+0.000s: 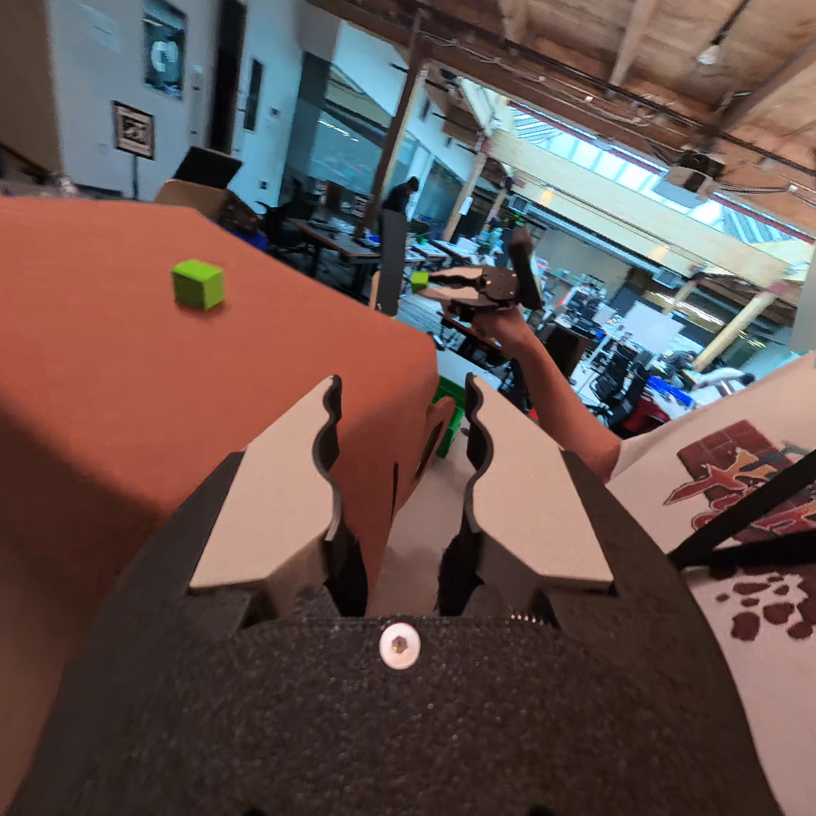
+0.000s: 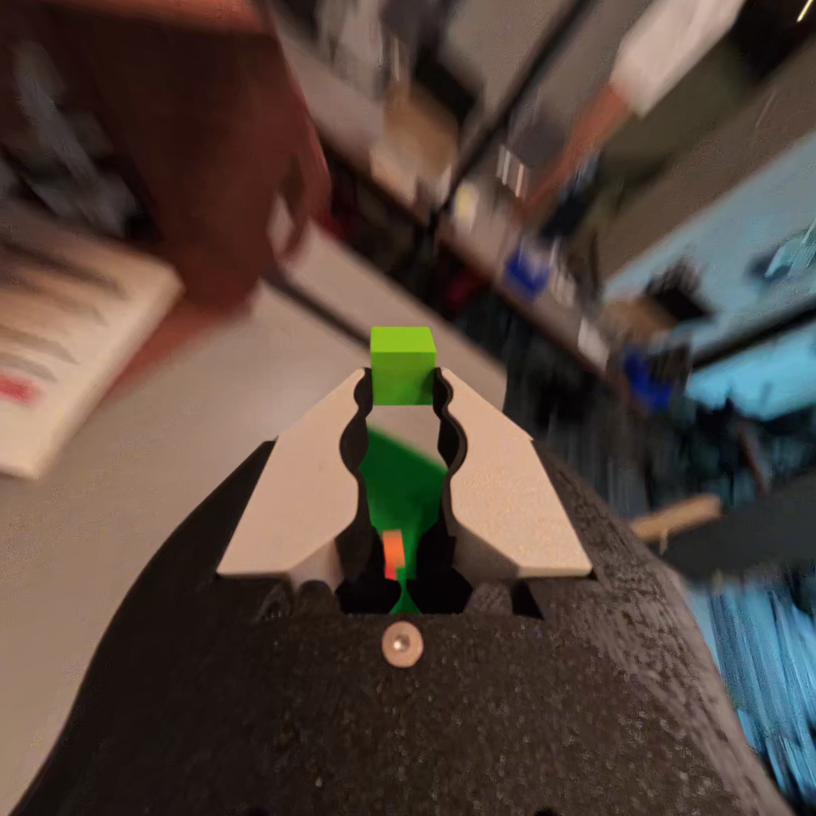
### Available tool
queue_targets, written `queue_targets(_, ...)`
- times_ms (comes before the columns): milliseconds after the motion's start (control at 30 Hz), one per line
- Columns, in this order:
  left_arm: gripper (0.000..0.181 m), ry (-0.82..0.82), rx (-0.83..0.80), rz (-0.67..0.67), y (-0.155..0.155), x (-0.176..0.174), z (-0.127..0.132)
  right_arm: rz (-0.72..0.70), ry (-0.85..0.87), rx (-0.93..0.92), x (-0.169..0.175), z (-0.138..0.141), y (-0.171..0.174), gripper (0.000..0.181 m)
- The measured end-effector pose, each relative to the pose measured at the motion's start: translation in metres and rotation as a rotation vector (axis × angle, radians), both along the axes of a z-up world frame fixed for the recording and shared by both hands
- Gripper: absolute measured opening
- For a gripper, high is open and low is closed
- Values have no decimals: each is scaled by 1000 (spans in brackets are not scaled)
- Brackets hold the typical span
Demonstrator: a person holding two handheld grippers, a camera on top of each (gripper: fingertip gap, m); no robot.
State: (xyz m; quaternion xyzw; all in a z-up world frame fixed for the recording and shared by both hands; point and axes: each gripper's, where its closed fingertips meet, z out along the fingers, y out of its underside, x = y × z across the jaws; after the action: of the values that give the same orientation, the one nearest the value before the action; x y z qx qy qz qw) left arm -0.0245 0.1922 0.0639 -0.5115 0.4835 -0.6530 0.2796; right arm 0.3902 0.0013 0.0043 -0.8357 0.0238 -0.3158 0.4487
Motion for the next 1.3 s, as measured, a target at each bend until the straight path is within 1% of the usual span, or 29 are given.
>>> queue_targets(33, 57, 16, -19, 27, 3, -9, -10, -100, 103, -144, 35, -43, -23, 27)
queue_targets(67, 57, 33, -43, 44, 4, -16, -18, -146, 232, -261, 57, -86, -40, 26)
queue_targets(100, 57, 49, -69, 58, 6, -22, -25, -155, 379, -344, 66, -127, -52, 27)
queue_targets(133, 57, 64, -95, 78, 9, -26, -31, -144, 508, -413, 67, -162, -58, 26)
queue_targets(200, 57, 71, -133, 120, 15, -31, -35, -134, 642, -508, 71, -216, -67, 26)
queue_targets(233, 57, 69, -142, 132, 16, -33, -34, -139, 694, -574, 71, -238, -73, 26)
queue_targets(300, 57, 74, -137, 142, 16, -33, -32, -155, 739, -672, 72, -269, -82, 26)
queue_targets(367, 57, 100, -99, 150, 13, -31, -32, -176, 733, -740, 78, -285, -88, 26)
queue_targets(433, 57, 135, -37, 154, 8, -29, -35, -205, 706, -796, 89, -294, -96, 27)
queue_targets(467, 57, 155, -5, 153, 6, -27, -37, -225, 724, -774, 94, -294, -94, 26)
queue_targets(533, 57, 186, 48, 141, -1, -23, -40, -296, 702, -787, 108, -293, -99, 27)
queue_targets(600, 57, 194, 81, 128, -8, -17, -41, -305, 706, -788, 109, -295, -100, 27)
queue_targets(633, 57, 198, 97, 117, -12, -14, -41, -301, 708, -776, 107, -294, -98, 32)
queue_targets(700, 57, 199, 133, 111, -14, -7, -39, -309, 703, -723, 102, -286, -97, 55)
queue_targets(767, 57, 218, 152, 104, -10, 1, -36, -331, 657, -642, 96, -265, -99, 63)
queue_targets(833, 57, 241, 160, 79, -1, 12, -31, -369, 573, -524, 86, -232, -103, 67)
queue_targets(867, 57, 243, 175, 90, 9, 21, -26, -389, 538, -454, 76, -214, -106, 67)
queue_targets(900, 57, 243, 204, 104, 21, 31, -22, -391, 522, -370, 61, -196, -105, 67)
queue_targets(967, 57, 272, 290, 105, 43, 56, -18, -330, 522, -141, 19, -158, -87, 65)
queue_targets(1067, 58, 351, 448, 95, 74, 104, -19, -135, 525, 239, -60, -101, -47, 61)
queue_targets(1133, 58, 392, 492, 39, 79, 135, -20, -11, 491, 447, -109, -70, -26, 56)
queue_targets(1167, 58, 409, 504, 6, 78, 148, -22, 49, 476, 521, -133, -57, -16, 58)
queue_targets(1200, 58, 429, 534, -6, 81, 161, -26, 100, 460, 547, -156, -50, -6, 58)
queue_targets(1300, 58, 518, 643, -28, 93, 189, -50, 194, 349, 512, -210, -41, 18, 58)
